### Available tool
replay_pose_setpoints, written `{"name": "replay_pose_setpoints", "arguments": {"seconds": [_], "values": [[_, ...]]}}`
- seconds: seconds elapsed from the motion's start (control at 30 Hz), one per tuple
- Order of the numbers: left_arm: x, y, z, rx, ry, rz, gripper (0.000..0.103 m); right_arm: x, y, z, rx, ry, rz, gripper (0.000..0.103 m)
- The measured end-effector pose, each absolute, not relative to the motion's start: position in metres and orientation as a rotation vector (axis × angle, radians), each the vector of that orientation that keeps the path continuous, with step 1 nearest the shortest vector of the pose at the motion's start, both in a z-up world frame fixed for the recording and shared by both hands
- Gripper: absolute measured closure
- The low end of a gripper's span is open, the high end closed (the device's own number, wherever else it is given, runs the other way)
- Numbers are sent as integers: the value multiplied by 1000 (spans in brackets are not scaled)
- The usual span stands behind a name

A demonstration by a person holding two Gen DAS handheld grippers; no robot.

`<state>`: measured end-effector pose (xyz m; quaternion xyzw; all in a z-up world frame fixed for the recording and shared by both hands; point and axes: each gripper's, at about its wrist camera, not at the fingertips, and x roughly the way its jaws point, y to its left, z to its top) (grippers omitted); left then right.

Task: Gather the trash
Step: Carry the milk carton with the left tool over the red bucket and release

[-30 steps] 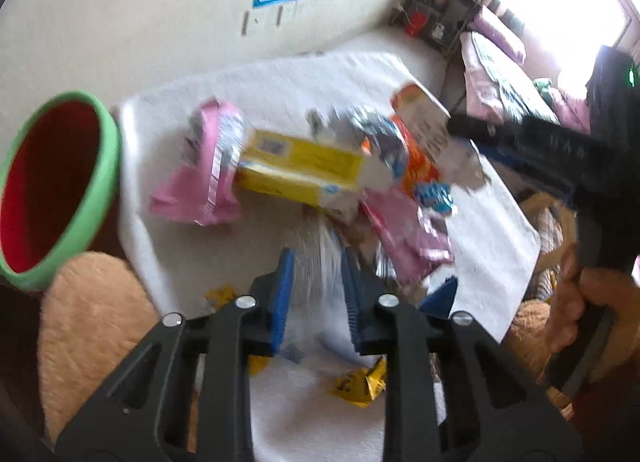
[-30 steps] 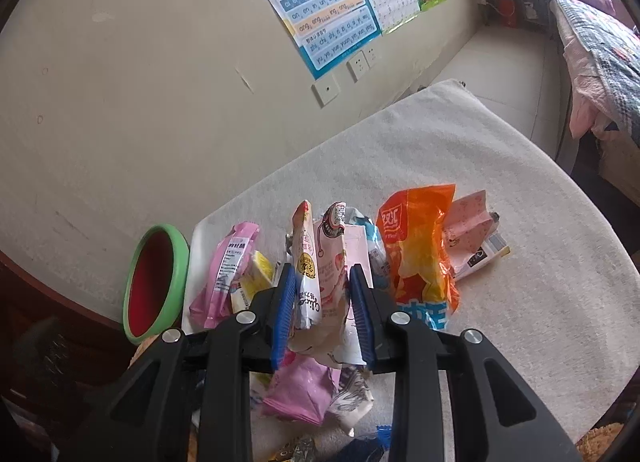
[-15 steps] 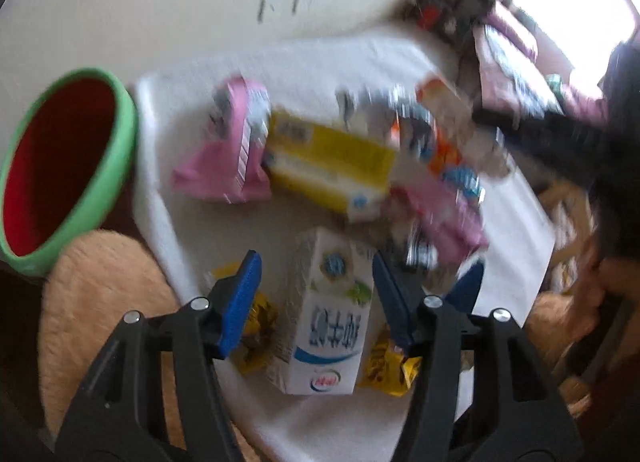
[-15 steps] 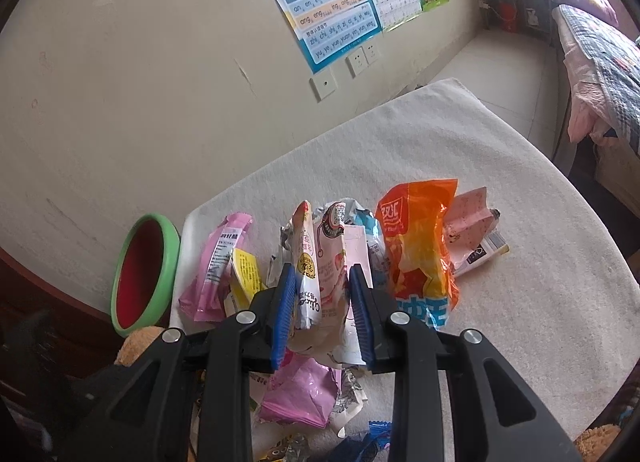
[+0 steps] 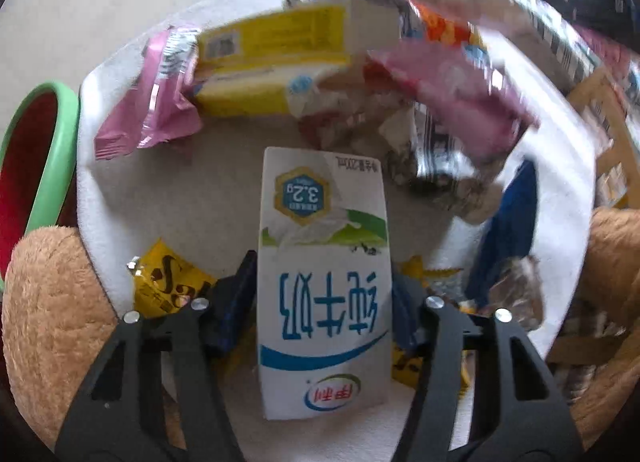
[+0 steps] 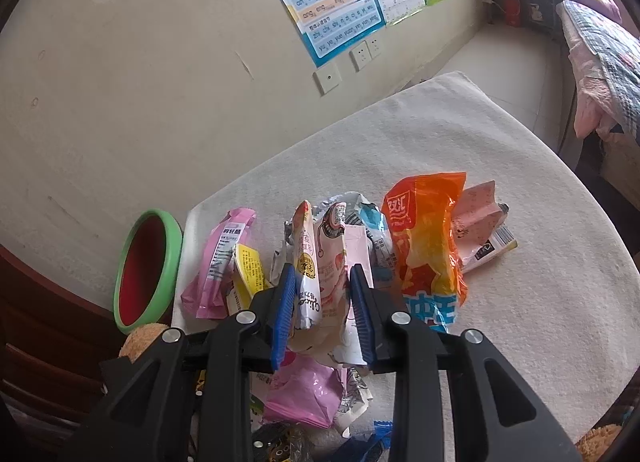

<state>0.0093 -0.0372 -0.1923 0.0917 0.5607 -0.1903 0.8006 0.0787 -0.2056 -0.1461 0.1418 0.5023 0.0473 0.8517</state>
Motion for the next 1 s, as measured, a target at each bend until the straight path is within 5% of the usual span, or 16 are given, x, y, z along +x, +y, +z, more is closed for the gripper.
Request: {"name": "replay_pose_setpoints", "arguments": {"seconds": [0.47, 0.73, 1.0], "values": [[43, 65, -85, -86, 938, -207, 47, 69, -204, -121, 295, 974, 106, 76], [63, 149, -88, -196, 903, -3, 47, 82, -149, -92, 292, 923, 225, 76], [68, 215, -109, -285, 927, 122, 47, 141, -44, -126, 388, 1038, 432, 76]]}}
